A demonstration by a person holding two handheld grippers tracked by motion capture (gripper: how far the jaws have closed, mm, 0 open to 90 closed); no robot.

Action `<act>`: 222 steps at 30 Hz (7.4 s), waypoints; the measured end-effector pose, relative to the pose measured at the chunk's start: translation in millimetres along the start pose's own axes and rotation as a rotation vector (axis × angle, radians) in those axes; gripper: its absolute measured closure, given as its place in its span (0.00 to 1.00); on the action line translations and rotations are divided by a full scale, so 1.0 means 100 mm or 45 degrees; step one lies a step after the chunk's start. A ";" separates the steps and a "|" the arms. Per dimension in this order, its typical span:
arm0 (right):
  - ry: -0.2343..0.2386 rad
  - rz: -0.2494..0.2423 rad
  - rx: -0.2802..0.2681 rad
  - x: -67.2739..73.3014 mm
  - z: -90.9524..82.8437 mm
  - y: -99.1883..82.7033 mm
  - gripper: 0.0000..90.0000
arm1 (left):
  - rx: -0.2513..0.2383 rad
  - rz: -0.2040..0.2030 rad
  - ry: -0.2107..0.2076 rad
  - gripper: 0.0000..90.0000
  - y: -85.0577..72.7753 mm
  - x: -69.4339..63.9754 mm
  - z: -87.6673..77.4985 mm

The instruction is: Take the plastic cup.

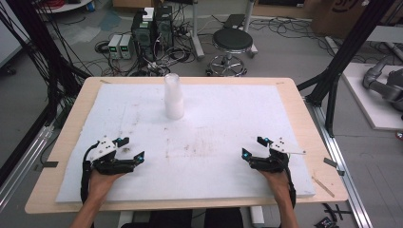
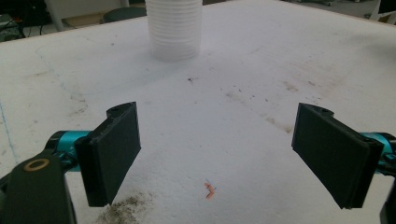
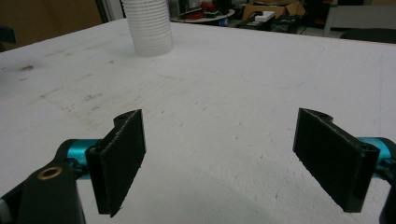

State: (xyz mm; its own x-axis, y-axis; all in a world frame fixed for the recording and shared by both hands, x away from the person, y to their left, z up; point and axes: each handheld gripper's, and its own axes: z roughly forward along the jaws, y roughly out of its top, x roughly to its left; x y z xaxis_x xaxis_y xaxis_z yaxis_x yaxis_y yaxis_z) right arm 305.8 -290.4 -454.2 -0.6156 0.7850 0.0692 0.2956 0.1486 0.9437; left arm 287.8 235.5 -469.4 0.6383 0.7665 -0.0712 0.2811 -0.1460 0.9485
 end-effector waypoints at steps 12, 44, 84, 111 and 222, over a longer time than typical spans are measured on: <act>0.004 0.023 0.008 -0.02 0.00 0.00 0.19 | 0.003 -0.013 0.018 0.17 0.00 0.00 0.00; 0.003 0.042 -0.002 -0.03 0.00 0.00 0.19 | -0.076 0.043 -0.023 0.17 1.52 0.25 0.30; 0.003 0.041 0.012 -0.02 0.01 0.00 0.19 | 0.212 -0.024 -0.036 0.17 2.41 0.45 1.56; -0.010 0.032 0.013 -0.02 0.01 0.00 0.19 | 0.538 0.097 -0.085 0.20 2.19 0.51 1.90; 0.008 0.003 0.082 0.00 0.06 0.02 0.19 | 0.087 0.221 -0.604 0.41 1.78 -0.45 0.66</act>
State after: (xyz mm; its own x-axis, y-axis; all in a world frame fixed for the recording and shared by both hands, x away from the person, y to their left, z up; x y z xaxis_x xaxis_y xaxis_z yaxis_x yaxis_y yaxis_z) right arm 311.3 -286.7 -454.3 -0.6196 0.7814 0.0736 0.3433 0.1855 0.9207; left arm 356.9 133.9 -317.5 0.9305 0.3611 -0.0615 0.1780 -0.2992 0.9374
